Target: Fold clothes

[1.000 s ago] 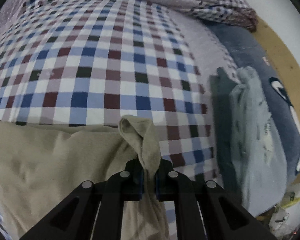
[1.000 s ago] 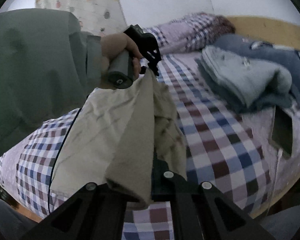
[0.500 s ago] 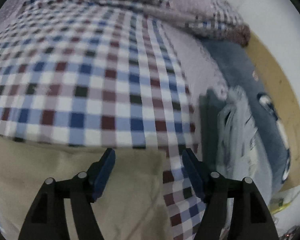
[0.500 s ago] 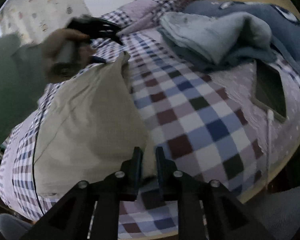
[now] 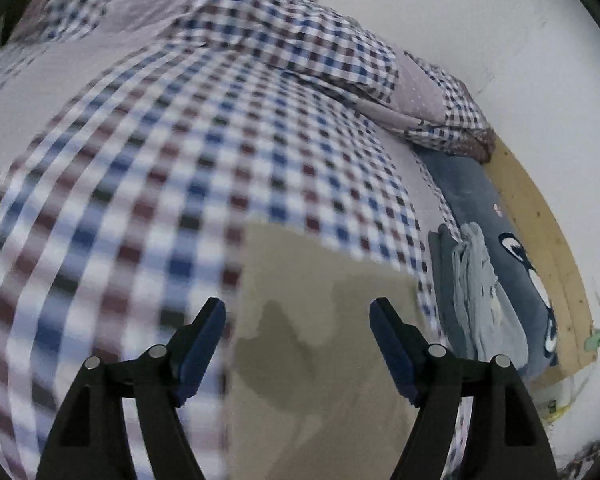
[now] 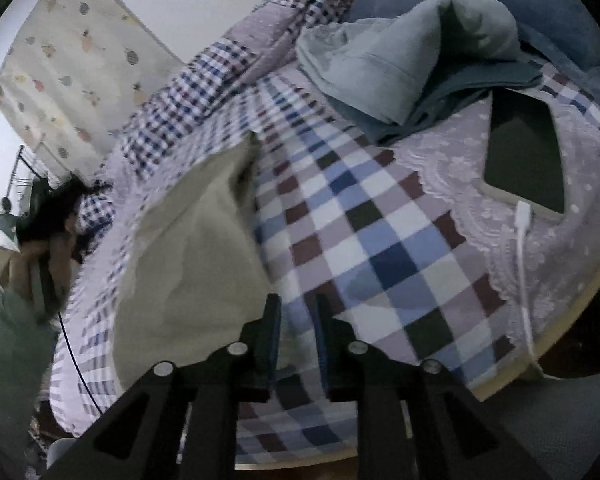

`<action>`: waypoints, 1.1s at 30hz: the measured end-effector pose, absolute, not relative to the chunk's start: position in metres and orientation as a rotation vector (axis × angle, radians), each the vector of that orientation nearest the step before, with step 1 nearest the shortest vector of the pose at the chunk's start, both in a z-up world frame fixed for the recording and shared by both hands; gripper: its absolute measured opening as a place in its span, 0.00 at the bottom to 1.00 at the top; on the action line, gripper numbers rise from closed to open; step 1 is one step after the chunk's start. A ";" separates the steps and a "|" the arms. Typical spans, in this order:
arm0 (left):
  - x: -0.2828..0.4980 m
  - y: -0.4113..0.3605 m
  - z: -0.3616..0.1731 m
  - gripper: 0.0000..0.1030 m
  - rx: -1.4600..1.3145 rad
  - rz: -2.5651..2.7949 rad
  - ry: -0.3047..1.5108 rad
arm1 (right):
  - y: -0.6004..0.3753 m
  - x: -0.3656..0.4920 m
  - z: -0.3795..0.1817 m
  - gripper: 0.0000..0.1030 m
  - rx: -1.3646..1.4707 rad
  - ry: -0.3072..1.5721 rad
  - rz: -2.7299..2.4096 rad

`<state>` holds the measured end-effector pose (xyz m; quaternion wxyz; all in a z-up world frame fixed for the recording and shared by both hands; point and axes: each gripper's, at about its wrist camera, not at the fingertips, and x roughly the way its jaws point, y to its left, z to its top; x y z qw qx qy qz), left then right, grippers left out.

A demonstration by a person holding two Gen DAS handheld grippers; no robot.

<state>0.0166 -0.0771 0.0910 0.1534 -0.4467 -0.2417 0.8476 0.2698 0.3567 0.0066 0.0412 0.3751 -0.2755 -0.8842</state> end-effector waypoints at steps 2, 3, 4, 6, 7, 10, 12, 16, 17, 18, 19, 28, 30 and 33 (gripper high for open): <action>0.040 -0.083 0.073 0.76 -1.294 2.396 -0.720 | 0.349 0.270 0.009 0.46 1.121 -0.822 -2.696; 0.052 -0.085 0.064 0.76 -1.301 2.377 -0.733 | 0.343 0.271 0.010 0.46 1.111 -0.791 -2.699; 0.061 -0.085 0.055 0.76 -1.304 2.352 -0.746 | 0.337 0.271 0.012 0.46 1.101 -0.760 -2.702; 0.077 -0.083 0.040 0.76 -1.305 2.304 -0.754 | 0.326 0.271 0.014 0.46 1.093 -0.701 -2.702; 0.084 -0.081 0.034 0.75 -1.306 2.284 -0.750 | 0.320 0.270 0.015 0.46 1.099 -0.674 -2.699; 0.090 -0.076 0.036 0.75 -1.272 2.264 -0.718 | 0.304 0.268 0.020 0.46 1.113 -0.603 -2.687; 0.087 -0.077 0.041 0.75 -1.238 2.258 -0.713 | 0.298 0.265 0.027 0.46 1.115 -0.570 -2.682; 0.070 -0.077 0.048 0.75 -1.198 2.254 -0.701 | 0.291 0.246 0.052 0.46 1.050 -0.505 -2.682; 0.060 -0.075 0.048 0.75 -1.195 2.254 -0.703 | 0.289 0.237 0.060 0.47 1.030 -0.475 -2.671; 0.050 -0.073 0.048 0.75 -1.191 2.253 -0.707 | 0.285 0.229 0.067 0.47 1.022 -0.445 -2.665; 0.043 -0.071 0.047 0.75 -1.192 2.262 -0.708 | 0.280 0.217 0.074 0.48 1.014 -0.381 -2.657; -0.031 -0.039 0.045 0.64 -1.227 2.345 -0.697 | 0.265 0.099 0.082 0.48 0.978 -0.211 -2.535; -0.046 -0.031 0.044 0.61 -1.251 2.380 -0.644 | 0.265 0.073 0.078 0.48 0.977 -0.248 -2.533; -0.063 -0.026 0.039 0.54 -1.293 2.408 -0.605 | 0.260 0.041 0.074 0.38 0.972 -0.288 -2.531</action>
